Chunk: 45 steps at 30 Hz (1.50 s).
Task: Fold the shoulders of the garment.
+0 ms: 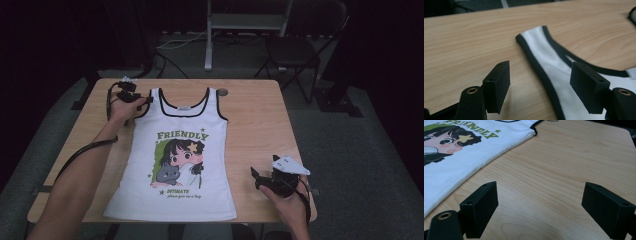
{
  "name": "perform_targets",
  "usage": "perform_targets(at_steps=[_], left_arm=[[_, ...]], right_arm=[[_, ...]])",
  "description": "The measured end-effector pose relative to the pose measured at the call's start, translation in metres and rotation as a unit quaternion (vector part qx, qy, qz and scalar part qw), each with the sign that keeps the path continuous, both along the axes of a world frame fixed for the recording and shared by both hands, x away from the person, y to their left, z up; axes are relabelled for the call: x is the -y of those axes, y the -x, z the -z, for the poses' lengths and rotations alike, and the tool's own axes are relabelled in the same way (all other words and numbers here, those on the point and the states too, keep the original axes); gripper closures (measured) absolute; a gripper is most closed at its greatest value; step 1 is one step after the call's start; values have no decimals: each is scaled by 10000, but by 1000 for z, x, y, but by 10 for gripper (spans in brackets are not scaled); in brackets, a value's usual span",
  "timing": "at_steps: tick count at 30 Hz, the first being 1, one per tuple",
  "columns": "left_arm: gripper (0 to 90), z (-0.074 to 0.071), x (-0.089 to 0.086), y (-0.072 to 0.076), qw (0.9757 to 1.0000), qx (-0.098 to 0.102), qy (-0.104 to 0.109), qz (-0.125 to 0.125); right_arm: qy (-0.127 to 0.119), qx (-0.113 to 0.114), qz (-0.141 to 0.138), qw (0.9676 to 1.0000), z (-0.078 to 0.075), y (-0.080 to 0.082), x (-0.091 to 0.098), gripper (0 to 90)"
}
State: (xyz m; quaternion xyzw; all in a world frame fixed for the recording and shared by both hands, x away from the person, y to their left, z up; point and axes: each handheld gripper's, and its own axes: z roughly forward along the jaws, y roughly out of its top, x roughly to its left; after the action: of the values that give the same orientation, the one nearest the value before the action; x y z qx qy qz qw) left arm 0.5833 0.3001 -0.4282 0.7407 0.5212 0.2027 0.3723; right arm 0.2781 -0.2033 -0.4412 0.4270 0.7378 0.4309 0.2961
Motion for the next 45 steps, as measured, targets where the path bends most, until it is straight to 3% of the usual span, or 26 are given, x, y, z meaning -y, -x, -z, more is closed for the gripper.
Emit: perform_targets(at_steps=[3, 4, 7, 12, 20, 25, 31, 37, 45], left_arm=[[355, 8, 2, -2, 10000, -43, 6, 23], [375, 10, 1, -2, 10000, 23, 33, 9], [427, 10, 0, -5, 9998, 9, 216, 37], [547, 9, 10, -8, 9995, 70, -166, 278], [823, 10, 22, -8, 9977, 192, -348, 553], [850, 8, 21, -6, 9977, 202, -313, 565], [853, -7, 24, 2, 9965, 373, -249, 709], [853, -26, 30, 18, 9948, 545, -169, 846], [852, -36, 32, 48, 9916, 726, -184, 1052]], right_arm=[[19, -13, -14, 10000, 0, 0, 0, 130], [22, -19, -14, 10000, 0, 0, -1, 130], [46, -8, -45, 10000, 0, -1, -1, 131], [90, -8, -85, 9999, 0, -2, -2, 131], [120, -8, -128, 9998, 0, -2, -4, 130], [103, -6, -135, 9999, 0, -2, -3, 131], [121, -6, -154, 9998, 0, -3, -3, 131], [136, 7, -156, 9998, 0, -2, -3, 131], [178, 13, -169, 9997, 0, -2, -4, 131]])
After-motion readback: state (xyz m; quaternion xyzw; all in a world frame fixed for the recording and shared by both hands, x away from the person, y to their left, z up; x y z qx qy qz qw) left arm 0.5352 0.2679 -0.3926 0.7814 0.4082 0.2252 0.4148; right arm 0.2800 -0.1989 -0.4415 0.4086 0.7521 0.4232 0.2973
